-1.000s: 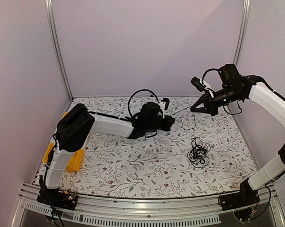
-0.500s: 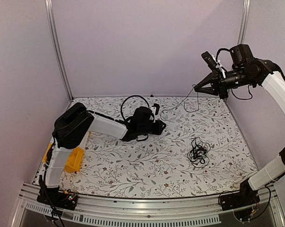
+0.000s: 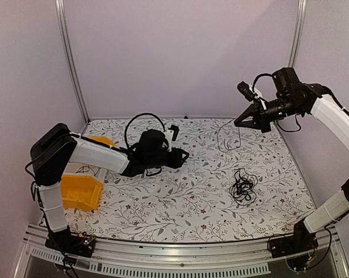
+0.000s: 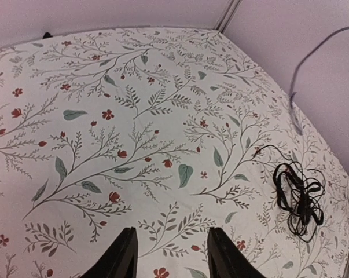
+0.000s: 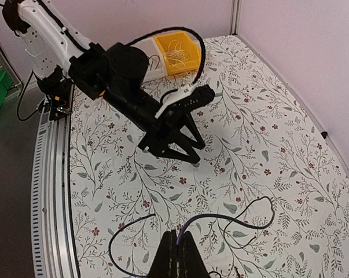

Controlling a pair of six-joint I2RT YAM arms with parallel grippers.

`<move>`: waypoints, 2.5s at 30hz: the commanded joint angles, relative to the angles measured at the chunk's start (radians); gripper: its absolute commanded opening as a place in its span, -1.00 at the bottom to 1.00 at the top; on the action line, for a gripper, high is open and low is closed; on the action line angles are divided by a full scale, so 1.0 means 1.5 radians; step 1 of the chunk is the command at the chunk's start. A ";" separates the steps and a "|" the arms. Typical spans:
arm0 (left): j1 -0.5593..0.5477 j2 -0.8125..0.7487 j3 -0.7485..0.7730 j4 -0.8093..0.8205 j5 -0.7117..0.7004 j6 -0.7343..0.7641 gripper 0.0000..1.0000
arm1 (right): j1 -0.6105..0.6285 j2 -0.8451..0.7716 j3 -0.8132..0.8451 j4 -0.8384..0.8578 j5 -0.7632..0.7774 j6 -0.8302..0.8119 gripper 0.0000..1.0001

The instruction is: Untangle the cables

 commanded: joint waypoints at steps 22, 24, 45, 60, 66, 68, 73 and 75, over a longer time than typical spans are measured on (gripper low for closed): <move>-0.037 -0.128 0.043 0.016 0.356 0.373 0.03 | 0.174 0.044 -0.050 -0.057 0.127 -0.092 -0.99; -0.042 -0.112 0.060 0.017 0.364 0.375 0.02 | 0.181 0.051 -0.046 -0.067 0.125 -0.094 -0.99; -0.074 -0.073 0.090 0.030 0.419 0.394 -0.23 | 0.190 0.062 -0.034 -0.066 0.128 -0.097 -1.00; -0.079 -0.060 0.099 0.058 0.420 0.406 -0.51 | 0.190 0.060 -0.030 -0.067 0.134 -0.095 -1.00; -0.081 -0.063 0.088 0.095 0.398 0.395 -0.62 | 0.190 0.056 -0.031 -0.067 0.132 -0.095 -1.00; -0.083 -0.063 0.088 0.100 0.397 0.393 -0.69 | 0.190 0.057 -0.031 -0.068 0.131 -0.095 -1.00; -0.085 -0.063 0.087 0.097 0.389 0.396 -0.99 | 0.190 0.057 -0.032 -0.064 0.132 -0.095 -0.99; -0.085 -0.069 0.076 0.101 0.379 0.397 -1.00 | 0.190 0.055 -0.036 -0.061 0.132 -0.094 -0.98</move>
